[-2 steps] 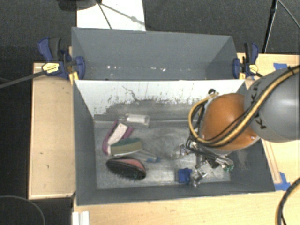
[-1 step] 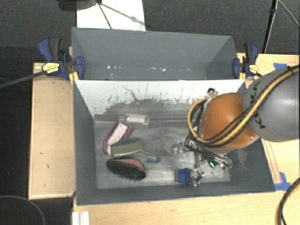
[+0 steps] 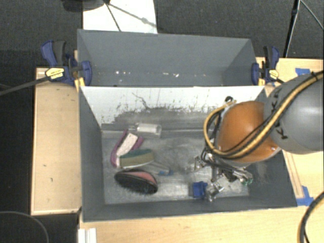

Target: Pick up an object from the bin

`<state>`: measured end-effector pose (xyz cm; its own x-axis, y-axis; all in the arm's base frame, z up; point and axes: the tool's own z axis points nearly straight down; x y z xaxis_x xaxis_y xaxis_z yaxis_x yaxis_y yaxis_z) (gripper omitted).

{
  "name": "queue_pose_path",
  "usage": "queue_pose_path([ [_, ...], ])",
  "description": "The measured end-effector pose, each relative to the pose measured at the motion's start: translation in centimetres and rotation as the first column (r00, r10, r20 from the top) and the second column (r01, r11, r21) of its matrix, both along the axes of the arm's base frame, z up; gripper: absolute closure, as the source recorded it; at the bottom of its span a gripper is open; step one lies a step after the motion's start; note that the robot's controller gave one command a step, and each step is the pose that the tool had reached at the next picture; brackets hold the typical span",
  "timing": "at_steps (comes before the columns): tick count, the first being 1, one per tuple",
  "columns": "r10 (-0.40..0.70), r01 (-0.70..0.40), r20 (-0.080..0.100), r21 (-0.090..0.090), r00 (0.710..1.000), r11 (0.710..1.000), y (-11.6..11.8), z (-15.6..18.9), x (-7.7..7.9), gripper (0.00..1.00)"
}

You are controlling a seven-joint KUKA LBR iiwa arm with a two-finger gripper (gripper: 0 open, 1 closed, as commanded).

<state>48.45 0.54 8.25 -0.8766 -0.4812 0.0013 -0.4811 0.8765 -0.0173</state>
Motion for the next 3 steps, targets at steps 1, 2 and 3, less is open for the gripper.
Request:
queue_pose_path([
  [1,0.188,-0.188,0.002,0.016,0.982,0.982,3.2,10.4,0.5,1.00],
  [2,0.264,-0.263,-0.007,0.019,0.965,0.964,8.0,5.7,2.5,1.00],
  [3,0.258,-0.258,-0.005,0.017,0.966,0.966,7.8,5.8,2.6,0.00],
])
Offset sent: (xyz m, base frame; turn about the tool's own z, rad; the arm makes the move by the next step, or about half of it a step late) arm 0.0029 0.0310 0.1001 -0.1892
